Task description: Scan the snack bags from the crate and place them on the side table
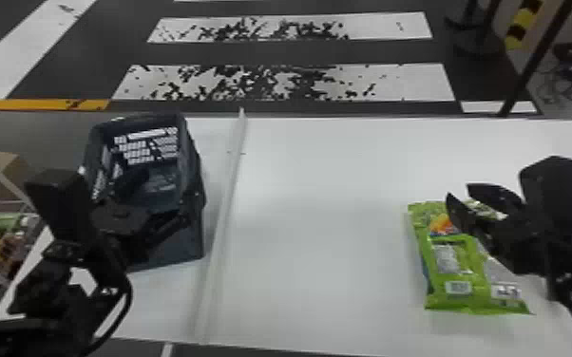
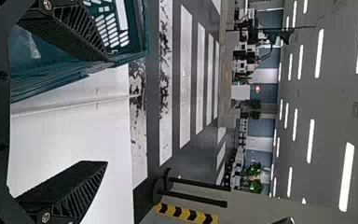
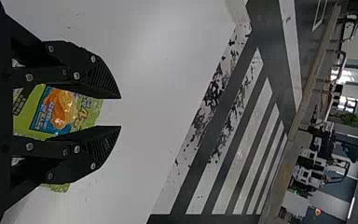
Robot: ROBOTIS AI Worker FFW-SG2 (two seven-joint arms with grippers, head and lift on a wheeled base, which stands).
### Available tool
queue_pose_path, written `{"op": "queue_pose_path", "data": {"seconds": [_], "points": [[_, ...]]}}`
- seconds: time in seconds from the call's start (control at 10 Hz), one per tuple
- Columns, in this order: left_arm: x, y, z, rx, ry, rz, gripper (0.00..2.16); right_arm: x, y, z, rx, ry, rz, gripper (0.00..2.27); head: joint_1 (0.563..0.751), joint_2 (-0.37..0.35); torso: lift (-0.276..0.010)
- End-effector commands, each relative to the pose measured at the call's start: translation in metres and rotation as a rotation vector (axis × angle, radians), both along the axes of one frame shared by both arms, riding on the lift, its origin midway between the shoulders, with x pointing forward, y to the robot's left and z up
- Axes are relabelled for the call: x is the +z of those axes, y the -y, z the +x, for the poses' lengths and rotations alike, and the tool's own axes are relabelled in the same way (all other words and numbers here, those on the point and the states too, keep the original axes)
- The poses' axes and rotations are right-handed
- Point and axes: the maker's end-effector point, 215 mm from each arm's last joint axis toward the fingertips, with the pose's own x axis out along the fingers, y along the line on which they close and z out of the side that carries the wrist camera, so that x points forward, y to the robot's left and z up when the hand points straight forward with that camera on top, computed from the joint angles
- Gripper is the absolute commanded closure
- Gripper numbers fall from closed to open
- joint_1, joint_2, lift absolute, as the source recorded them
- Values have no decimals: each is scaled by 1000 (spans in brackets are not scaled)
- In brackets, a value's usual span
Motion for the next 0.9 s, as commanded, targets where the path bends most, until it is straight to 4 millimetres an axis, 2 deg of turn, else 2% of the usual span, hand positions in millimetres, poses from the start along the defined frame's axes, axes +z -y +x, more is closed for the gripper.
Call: {"op": "queue_pose_path", "data": {"seconds": [0.0, 0.2, 0.3, 0.5, 0.8], "points": [[3, 3, 0, -3, 6, -2, 83, -1, 43, -12, -85, -20, 72, 53, 695, 35, -94], [8, 16, 2, -10, 18, -12, 83, -14, 93, -29, -187, -75, 96, 73, 695, -28, -94], [10, 20, 3, -12, 22, -16, 83, -21, 109, -35, -218, -96, 94, 80, 695, -73, -94], [6, 27, 3, -25, 17, -22, 83, -47, 130, -42, -250, -146, 88, 80, 695, -146, -94], [-3, 26, 2, -26, 4, -22, 83, -86, 151, -36, -261, -229, 136, 87, 695, -189, -94]]}}
